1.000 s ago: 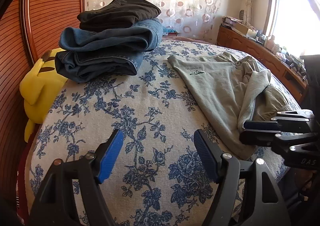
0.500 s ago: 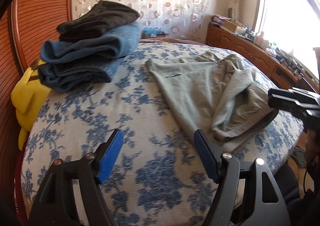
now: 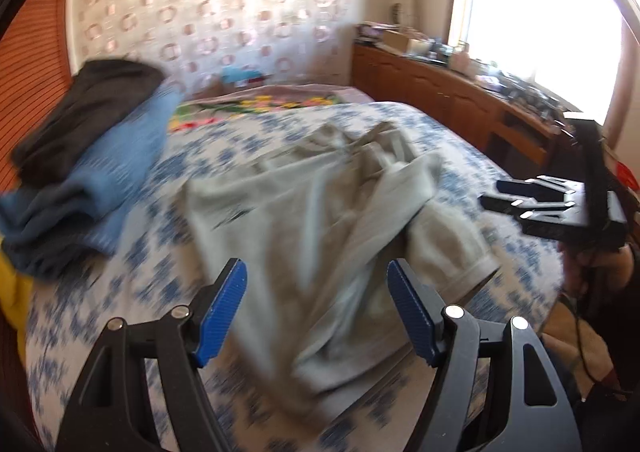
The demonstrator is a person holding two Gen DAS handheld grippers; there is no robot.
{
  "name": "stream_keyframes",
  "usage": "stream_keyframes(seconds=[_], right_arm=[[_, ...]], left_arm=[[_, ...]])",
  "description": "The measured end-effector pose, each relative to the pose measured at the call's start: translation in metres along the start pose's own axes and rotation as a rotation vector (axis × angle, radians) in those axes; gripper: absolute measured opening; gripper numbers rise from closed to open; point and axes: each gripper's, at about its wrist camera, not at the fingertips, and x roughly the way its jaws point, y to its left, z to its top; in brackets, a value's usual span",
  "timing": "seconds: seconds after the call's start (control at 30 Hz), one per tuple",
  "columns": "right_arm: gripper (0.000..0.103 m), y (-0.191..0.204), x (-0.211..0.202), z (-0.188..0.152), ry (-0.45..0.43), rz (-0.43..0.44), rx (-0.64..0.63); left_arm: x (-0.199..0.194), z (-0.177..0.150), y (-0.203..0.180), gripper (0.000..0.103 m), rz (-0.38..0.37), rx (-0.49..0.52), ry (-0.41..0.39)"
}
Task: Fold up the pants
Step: 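Grasp the folded sweatpants with the left gripper and lift them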
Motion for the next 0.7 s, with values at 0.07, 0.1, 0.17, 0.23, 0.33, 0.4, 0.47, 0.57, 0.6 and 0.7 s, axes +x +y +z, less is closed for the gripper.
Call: stream_keyframes(seconds=[0.07,0.1,0.17,0.23,0.33,0.4,0.47,0.57,0.6,0.7], right_arm=[[0.058,-0.006,0.005,-0.002,0.012,-0.011,-0.004],[0.058,-0.007,0.006,-0.002,0.014,-0.007,0.001],[0.059,-0.01,0.008,-0.001,0.013,0.014,0.018],[0.06,-0.011,0.008,0.0,0.003,0.012,0.019],[0.06,-0.011,0.01,-0.002,0.007,0.039,0.028],[0.06,-0.012,0.009,-0.003,0.005,0.038,0.034],[0.06,-0.011,0.008,-0.004,-0.003,0.043,0.031],[0.061,-0.011,0.008,-0.004,-0.006,0.049,0.024],[0.061,-0.01,0.009,-0.004,-0.005,0.053,0.02],[0.06,-0.009,0.008,-0.004,-0.014,0.063,0.014]], left_arm=[[0.007,0.012,-0.011,0.068,-0.027,0.03,0.005],[0.014,0.02,-0.019,0.064,-0.05,0.047,0.012],[0.022,0.029,-0.029,0.059,-0.07,0.067,0.026],[0.032,0.038,-0.042,0.052,-0.089,0.103,0.041],[0.046,0.048,-0.057,0.048,-0.115,0.142,0.074],[0.057,0.053,-0.065,0.044,-0.124,0.166,0.101],[0.068,0.055,-0.072,0.037,-0.115,0.193,0.136],[0.084,0.057,-0.076,0.024,-0.12,0.215,0.188],[0.087,0.057,-0.076,0.017,-0.112,0.211,0.198],[0.086,0.059,-0.07,0.005,-0.118,0.181,0.185]])
